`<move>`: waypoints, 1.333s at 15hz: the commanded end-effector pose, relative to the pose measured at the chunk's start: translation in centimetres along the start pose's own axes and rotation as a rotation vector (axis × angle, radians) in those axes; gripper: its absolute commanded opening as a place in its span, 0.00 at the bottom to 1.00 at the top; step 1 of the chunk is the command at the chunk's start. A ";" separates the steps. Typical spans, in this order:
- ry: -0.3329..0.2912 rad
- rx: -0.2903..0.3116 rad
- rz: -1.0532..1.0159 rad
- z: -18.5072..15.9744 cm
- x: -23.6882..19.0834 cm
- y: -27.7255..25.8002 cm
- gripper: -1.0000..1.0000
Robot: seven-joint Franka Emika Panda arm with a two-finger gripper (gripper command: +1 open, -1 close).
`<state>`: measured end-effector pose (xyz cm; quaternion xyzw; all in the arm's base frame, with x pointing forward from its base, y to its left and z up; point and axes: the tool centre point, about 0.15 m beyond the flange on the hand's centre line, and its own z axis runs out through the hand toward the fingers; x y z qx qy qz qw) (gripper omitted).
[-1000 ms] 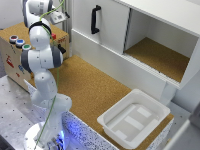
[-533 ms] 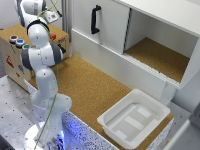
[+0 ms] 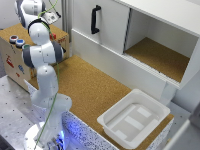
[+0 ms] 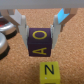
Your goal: Place the purple block on top of the yellow block
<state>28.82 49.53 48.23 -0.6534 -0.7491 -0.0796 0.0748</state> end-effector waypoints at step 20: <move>0.008 0.077 0.077 0.5 -3.7 -0.3 0.00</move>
